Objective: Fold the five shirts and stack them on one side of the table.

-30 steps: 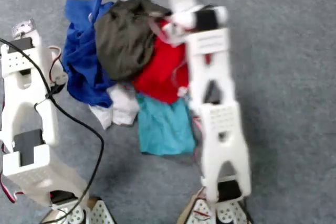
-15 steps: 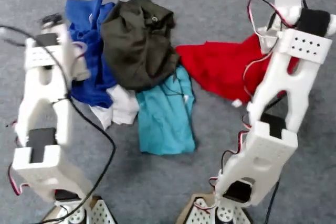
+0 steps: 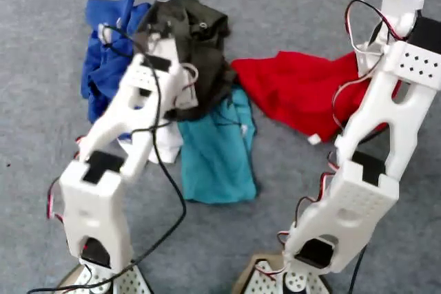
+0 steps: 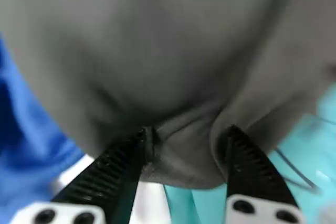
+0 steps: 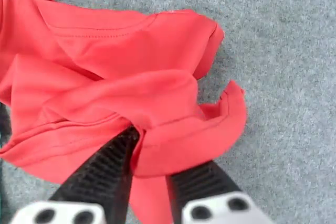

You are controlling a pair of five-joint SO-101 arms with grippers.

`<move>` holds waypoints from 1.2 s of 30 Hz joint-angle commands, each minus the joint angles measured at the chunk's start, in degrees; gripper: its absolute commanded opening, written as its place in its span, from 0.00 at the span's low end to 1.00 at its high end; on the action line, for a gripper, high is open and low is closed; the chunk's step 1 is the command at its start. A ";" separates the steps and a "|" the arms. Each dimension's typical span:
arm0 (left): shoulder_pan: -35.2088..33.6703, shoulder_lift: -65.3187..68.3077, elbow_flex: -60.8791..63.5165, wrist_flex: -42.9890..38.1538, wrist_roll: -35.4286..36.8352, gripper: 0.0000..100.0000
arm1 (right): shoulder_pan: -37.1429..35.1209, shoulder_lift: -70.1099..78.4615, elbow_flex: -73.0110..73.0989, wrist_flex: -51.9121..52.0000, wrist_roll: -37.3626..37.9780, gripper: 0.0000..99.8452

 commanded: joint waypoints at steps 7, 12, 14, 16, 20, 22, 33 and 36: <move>-5.27 15.60 -19.25 9.85 0.44 0.04 | -1.45 -4.18 0.04 0.18 0.09 0.01; -15.12 18.77 -29.54 15.21 0.09 0.02 | -1.45 -4.09 0.04 0.18 0.09 0.01; -21.45 18.86 -32.70 15.03 -0.35 0.02 | -1.45 -4.09 0.04 0.18 0.09 0.01; -28.13 19.47 -36.48 15.03 -2.20 0.02 | -1.45 -4.09 0.04 0.18 0.09 0.01; -39.91 20.53 -42.29 14.95 -11.08 0.02 | -1.45 -4.09 0.04 -0.53 0.09 0.01; -45.80 21.67 -45.80 15.03 -14.77 0.02 | -1.45 -4.09 0.04 -1.05 0.09 0.01; -71.38 24.31 -56.18 15.03 -19.69 0.02 | -7.08 -4.09 0.13 -1.41 0.44 0.01; -74.46 24.31 -58.02 15.03 -19.34 0.02 | -9.19 -4.09 0.13 -1.41 0.44 0.01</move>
